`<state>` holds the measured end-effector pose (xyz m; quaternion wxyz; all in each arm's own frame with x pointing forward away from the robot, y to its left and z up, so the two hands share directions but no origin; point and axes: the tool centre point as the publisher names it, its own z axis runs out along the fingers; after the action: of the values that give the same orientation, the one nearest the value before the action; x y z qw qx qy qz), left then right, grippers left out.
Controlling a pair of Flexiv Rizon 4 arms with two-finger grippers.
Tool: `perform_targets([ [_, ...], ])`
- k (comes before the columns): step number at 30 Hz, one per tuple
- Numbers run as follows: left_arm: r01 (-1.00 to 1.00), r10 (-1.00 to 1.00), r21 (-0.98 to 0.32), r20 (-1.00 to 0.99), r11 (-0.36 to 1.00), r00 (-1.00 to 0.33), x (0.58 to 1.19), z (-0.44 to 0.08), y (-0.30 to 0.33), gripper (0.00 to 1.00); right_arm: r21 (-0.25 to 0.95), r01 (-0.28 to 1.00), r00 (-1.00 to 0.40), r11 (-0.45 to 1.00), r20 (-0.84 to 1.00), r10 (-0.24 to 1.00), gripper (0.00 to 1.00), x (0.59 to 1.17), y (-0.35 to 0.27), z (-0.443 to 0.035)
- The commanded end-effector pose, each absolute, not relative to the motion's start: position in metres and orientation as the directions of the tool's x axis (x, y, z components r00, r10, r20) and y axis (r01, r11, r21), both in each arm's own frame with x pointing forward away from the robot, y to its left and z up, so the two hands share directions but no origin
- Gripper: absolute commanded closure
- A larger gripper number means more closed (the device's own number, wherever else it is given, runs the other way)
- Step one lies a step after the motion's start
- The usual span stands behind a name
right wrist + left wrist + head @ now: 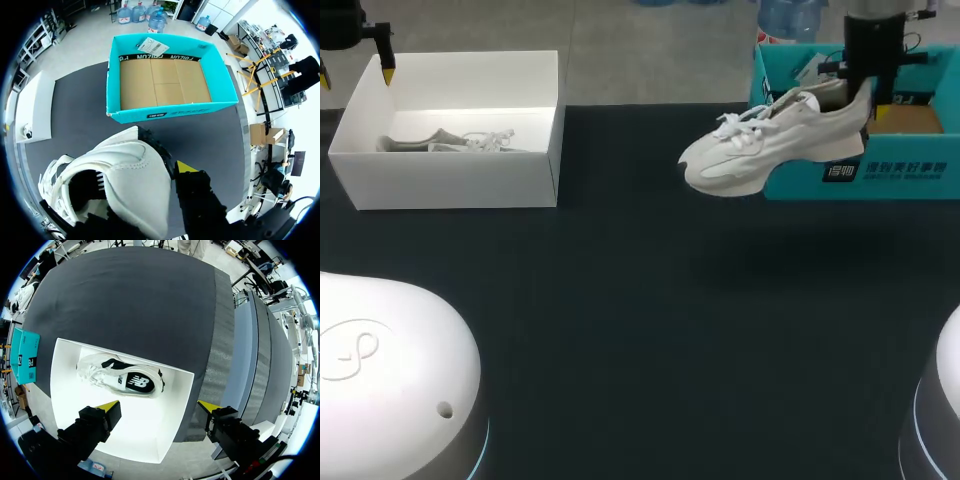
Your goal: Take the shoe out of the shoebox, open the shoe tongue, remove and reinsert the insole, then place the shoe into the shoebox
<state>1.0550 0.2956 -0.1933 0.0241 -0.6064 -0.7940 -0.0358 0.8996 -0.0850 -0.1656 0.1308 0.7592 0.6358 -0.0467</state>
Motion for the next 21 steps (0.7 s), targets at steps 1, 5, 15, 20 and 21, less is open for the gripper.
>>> perform_targets([
  [1, 0.964, 0.961, 0.032, 0.084, 0.262, -0.264, 1.053, -0.193, 0.295, 0.00, 0.194, 0.969, 0.199, -0.151, -0.260, 0.945, 1.00, 0.871, -0.061, -0.164],
  [5, 0.964, 0.961, 0.032, 0.084, 0.262, -0.264, 1.053, -0.193, 0.295, 0.00, 0.201, 0.966, 0.209, -0.160, -0.252, 0.945, 1.00, 0.847, -0.045, -0.172],
  [15, 0.964, 0.961, 0.032, 0.084, 0.262, -0.264, 1.053, -0.193, 0.295, 0.00, 0.189, 0.955, 0.268, -0.229, -0.213, 0.940, 1.00, 0.793, -0.018, -0.189],
  [20, 0.964, 0.961, 0.032, 0.084, 0.262, -0.264, 1.053, -0.193, 0.295, 0.00, 0.148, 0.956, 0.282, -0.255, -0.204, 0.938, 1.00, 0.769, -0.008, -0.195],
  [21, 0.964, 0.961, 0.032, 0.084, 0.262, -0.264, 1.053, -0.193, 0.295, 0.00, 0.134, 0.954, 0.290, -0.266, -0.203, 0.935, 1.00, 0.764, -0.006, -0.197],
])
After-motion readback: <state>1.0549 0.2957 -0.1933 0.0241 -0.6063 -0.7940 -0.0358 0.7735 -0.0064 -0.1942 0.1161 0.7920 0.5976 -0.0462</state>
